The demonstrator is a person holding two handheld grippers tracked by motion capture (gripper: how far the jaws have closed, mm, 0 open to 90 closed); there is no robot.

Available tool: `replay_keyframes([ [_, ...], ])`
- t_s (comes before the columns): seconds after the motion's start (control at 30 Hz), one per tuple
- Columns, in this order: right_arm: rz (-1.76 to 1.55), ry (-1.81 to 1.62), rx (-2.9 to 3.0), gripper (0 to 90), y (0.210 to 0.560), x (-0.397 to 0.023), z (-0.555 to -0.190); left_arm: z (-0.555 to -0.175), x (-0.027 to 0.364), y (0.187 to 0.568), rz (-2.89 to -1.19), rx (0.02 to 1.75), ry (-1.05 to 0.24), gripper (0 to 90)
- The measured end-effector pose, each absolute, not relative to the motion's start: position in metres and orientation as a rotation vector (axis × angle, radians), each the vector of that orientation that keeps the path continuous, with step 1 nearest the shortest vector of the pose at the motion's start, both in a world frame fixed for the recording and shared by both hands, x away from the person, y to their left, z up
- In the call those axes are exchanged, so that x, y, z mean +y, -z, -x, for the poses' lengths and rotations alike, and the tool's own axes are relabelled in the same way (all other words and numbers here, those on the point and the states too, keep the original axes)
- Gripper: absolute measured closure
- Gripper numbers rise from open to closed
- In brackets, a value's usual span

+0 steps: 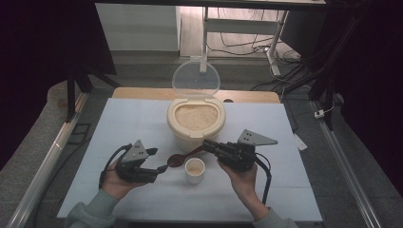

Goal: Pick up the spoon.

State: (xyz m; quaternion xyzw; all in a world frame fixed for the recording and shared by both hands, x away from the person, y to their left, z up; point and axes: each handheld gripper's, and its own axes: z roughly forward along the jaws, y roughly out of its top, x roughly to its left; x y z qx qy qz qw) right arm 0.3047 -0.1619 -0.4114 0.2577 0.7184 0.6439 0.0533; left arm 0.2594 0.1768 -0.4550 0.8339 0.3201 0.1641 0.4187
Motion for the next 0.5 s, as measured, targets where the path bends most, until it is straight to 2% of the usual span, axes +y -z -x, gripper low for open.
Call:
replay_keyframes([
  [0.23,-0.746,-2.001,2.152,83.6,0.401,-0.170,-0.304,-0.253,0.209,0.479,-2.027,0.924,-0.403,28.0],
  [0.5,-0.736,-2.047,2.083,83.6,0.387,-0.185,-0.310,-0.248,0.231,0.487,-1.990,0.989,-0.403,27.1],
])
